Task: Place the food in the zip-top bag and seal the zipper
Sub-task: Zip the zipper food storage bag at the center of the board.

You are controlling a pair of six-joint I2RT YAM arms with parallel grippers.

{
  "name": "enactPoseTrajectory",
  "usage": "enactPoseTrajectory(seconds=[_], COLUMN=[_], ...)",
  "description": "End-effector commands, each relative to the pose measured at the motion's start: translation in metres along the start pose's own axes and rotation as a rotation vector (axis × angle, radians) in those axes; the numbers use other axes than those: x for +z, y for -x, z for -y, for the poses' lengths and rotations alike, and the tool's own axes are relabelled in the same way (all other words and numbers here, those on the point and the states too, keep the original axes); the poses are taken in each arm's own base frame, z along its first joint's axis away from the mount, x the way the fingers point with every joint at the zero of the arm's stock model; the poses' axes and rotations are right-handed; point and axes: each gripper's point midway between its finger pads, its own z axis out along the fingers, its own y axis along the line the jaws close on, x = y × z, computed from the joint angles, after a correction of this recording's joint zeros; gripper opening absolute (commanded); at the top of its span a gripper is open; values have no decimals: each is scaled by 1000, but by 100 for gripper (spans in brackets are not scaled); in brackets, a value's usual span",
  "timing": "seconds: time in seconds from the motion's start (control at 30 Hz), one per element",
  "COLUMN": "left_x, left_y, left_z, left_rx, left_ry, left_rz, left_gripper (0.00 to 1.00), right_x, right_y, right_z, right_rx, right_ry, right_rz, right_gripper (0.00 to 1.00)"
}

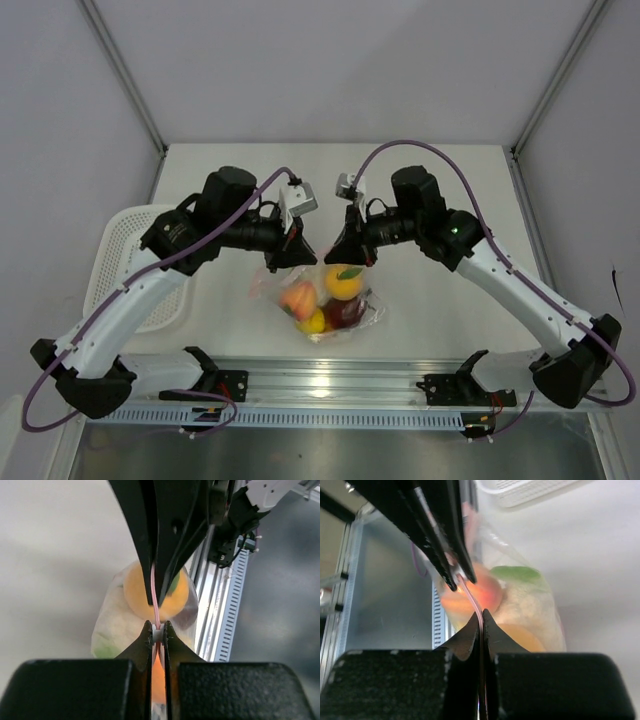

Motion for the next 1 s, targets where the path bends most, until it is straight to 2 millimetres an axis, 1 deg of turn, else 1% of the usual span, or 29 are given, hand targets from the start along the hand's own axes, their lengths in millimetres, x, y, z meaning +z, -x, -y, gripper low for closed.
enactPoseTrajectory(seconds=[0.0, 0.03, 0.07, 0.1, 0.13, 0.17, 0.27, 0.3, 0.33, 0.37, 0.4, 0.43, 0.57, 0.7, 0.77, 0.97], left_x=[-11, -15, -15, -14, -12, -17, -18, -22, -25, -26, -29, -31, -36, -39, -43, -49], left_y=[-5, -9, -13, -18, -24, -23, -31, -31, -32, -34, -34, -36, -39, -42, -39, -47], left_z=[-5, -4, -6, -8, -8, -4, -6, -5, -6, -6, -5, -4, -2, -2, -1, 1], left_rx=[8, -3, -11, -21, -35, -28, -36, -32, -33, -35, -31, -37, -45, -53, -54, -65], left_ry=[75, 93, 103, 117, 116, 121, 143, 151, 169, 175, 181, 185, 201, 215, 222, 243], left_rz=[40, 51, 50, 51, 49, 68, 70, 77, 74, 74, 83, 86, 92, 90, 104, 98], left_gripper=[2, 3, 4, 4, 4, 5, 6, 6, 8, 9, 10, 11, 10, 9, 8, 6], right_x=[-27, -32, -30, -31, -32, -28, -33, -34, -37, -41, -42, -46, -59, -64, -66, -72], right_y=[35, 34, 27, 25, 21, 7, -5, -19, -23, -21, -28, -27, -23, -19, -20, -22], right_z=[37, 50, 55, 55, 60, 64, 67, 72, 76, 73, 74, 77, 78, 79, 81, 83], right_rx=[45, 80, 142, 164, 190, 222, 254, 282, 302, 293, 303, 312, 301, 293, 299, 308], right_ry=[-236, -308, -326, -339, -381, -395, -434, -447, -470, -479, -492, -524, -575, -595, -607, -638], right_rz=[187, 212, 234, 249, 262, 250, 267, 256, 267, 286, 282, 297, 329, 336, 333, 343], right_gripper=[0, 0, 0, 0, 0, 0, 0, 0, 0, 0, 0, 0, 0, 0, 0, 0])
